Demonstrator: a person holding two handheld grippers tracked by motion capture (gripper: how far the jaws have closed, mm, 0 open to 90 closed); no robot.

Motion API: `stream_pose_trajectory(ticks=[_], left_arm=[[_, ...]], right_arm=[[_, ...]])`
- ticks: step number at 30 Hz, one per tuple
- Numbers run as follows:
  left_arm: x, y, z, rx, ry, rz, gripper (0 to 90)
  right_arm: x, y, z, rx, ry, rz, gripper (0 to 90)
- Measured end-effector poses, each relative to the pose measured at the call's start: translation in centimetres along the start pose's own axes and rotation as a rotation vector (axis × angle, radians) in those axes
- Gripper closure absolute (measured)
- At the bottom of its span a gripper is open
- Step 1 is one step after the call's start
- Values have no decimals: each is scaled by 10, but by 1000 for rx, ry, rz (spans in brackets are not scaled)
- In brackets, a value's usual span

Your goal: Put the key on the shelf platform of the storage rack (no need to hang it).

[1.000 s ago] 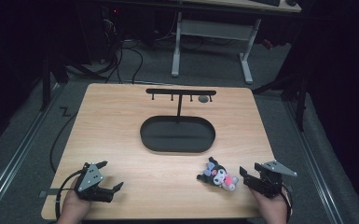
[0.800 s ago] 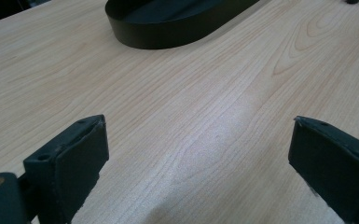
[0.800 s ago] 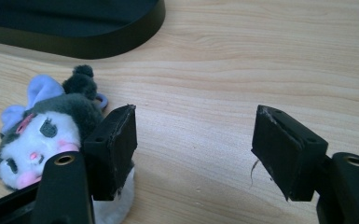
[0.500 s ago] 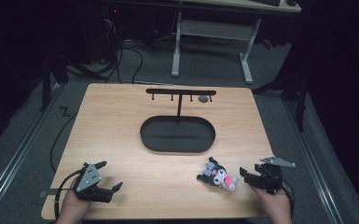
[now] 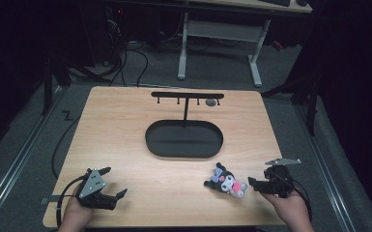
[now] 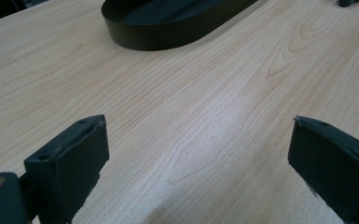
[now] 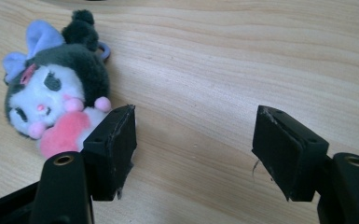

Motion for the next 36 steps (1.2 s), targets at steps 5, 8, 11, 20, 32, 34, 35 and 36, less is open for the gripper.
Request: stream_pose_trajectory(ticks=[5,8,11,20,32,34,35,36], left_arm=[[-1,0,0,5,1,3,57],[-1,1,1,5,3,4,59],[-1,1,1,5,3,4,59],[-1,1,1,8,6,4,64],[-1,1,2,9,12,-1,69],[-1,1,2,10,13,-1,69],[-1,1,2,10,13,-2,69],[-1,2,2,10,13,-2,69]], right_arm=[[-5,-6,-7,-4,-36,-24,309],[-8,-8,-10,-4,-55,-39,309],[-10,-9,-16,-2,-76,-55,309],[-13,-18,-25,2,-130,-116,309],[-9,-16,-40,-13,-212,-210,293],[-8,-14,-43,-19,-231,-229,268],[-7,-14,-44,-19,-240,-251,223],[-6,-13,-45,-18,-248,-270,191]])
Point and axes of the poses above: each handheld gripper's, and its own axes: y roughly forward along the jaws, x roughly out of its underside, z roughly to its right, the point moved 10 cm from there along y, roughly forward along the jaws, and after that the axes turned 9 degrees about -z, right-handed, at the moved point
